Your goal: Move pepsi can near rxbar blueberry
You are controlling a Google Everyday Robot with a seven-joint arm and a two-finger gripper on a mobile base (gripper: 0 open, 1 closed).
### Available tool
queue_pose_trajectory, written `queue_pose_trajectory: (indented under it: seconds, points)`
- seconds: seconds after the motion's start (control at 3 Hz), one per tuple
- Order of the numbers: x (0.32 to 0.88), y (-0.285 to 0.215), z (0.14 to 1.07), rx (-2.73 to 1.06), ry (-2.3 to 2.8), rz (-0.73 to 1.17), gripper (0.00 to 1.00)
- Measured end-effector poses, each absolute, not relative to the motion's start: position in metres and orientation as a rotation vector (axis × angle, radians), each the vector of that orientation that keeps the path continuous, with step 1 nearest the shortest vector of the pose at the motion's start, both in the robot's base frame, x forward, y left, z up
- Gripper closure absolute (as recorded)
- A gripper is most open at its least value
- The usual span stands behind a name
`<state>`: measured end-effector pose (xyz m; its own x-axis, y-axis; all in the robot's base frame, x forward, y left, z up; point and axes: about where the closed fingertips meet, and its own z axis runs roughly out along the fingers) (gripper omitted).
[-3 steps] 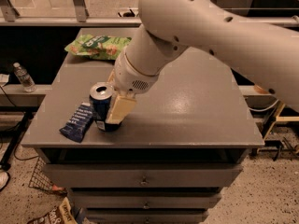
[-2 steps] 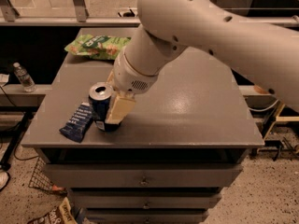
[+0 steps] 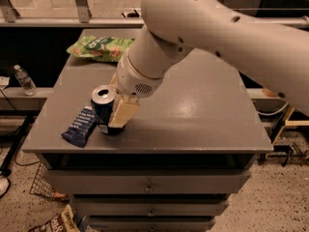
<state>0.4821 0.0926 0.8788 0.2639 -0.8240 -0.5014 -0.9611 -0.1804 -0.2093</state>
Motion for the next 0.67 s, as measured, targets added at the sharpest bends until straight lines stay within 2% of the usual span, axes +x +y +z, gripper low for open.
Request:
queue_pose_trajectory:
  seconds: [0.33, 0.67]
  points:
    - [0.4809, 0.0932, 0.8796, -2.063, 1.608, 0.376, 0.13]
    - [0.4797, 0.0938, 0.8804, -2.065, 1.606, 0.373, 0.00]
